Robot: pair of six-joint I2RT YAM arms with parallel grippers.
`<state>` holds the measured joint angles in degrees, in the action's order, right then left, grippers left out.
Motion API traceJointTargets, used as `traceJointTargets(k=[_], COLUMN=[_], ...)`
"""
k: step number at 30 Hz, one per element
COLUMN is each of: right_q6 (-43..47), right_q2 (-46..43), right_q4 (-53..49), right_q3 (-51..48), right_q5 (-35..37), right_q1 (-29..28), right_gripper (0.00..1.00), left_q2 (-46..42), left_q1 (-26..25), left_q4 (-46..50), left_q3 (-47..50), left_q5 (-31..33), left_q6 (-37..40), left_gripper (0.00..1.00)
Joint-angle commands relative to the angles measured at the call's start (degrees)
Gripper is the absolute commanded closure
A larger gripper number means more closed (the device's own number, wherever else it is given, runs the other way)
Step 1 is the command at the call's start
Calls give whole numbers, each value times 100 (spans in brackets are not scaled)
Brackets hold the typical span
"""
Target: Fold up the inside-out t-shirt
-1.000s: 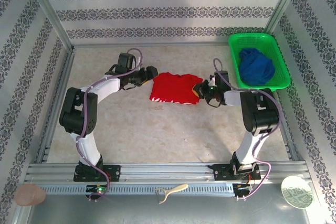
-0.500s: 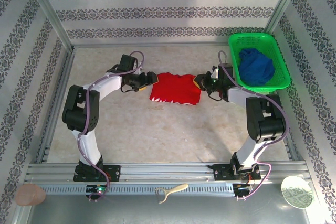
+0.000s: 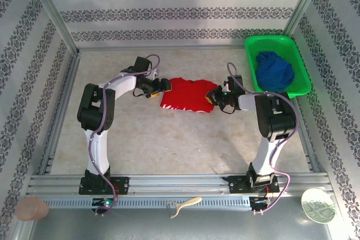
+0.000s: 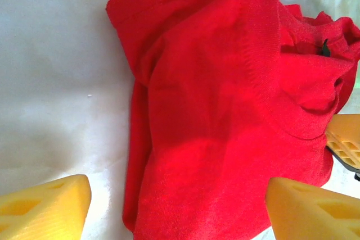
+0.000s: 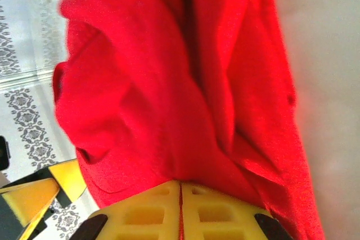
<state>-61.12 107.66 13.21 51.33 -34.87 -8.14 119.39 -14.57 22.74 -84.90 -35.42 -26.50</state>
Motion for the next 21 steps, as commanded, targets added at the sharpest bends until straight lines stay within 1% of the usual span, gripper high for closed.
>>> traceJointTargets(k=[1, 6, 11, 13, 14, 16, 17, 19, 21], right_q6=[-23, -87, -100, -94, -95, -97, -85, -80, -51], right_q2=[54, 122, 168, 168, 160, 111, 51, -211, -588], right_q4=[-55, -84, -88, -91, -91, -80, -72, -69, -105], right_q3=[-105, -150, -202, -216, -227, -221, -215, -194, -135], right_q5=[139, 173, 183, 166, 152, 104, 73, -2, -141], right_q1=[-45, -56, -65, -63, -65, -65, -56, -56, -30], right_gripper=[90, 91, 91, 91, 91, 91, 91, 91, 88], left_q2=[144, 336, 296, 223, 200, 178, 186, 198, 198], left_q1=[-157, -435, -774, -828, -828, -823, -812, -751, -590], left_q4=[178, -88, -385, -669, -804, -972, -982, -923, -771], left_q3=[-108, -148, -4, 236, 345, 496, 523, 520, 475], left_q5=[-96, -342, -640, -646, -634, -541, -485, -300, -215], left_q6=[104, -124, -316, -485, -568, -679, -676, -640, -563], left_gripper=[19, 19, 20, 24, 27, 39, 46, 65, 78])
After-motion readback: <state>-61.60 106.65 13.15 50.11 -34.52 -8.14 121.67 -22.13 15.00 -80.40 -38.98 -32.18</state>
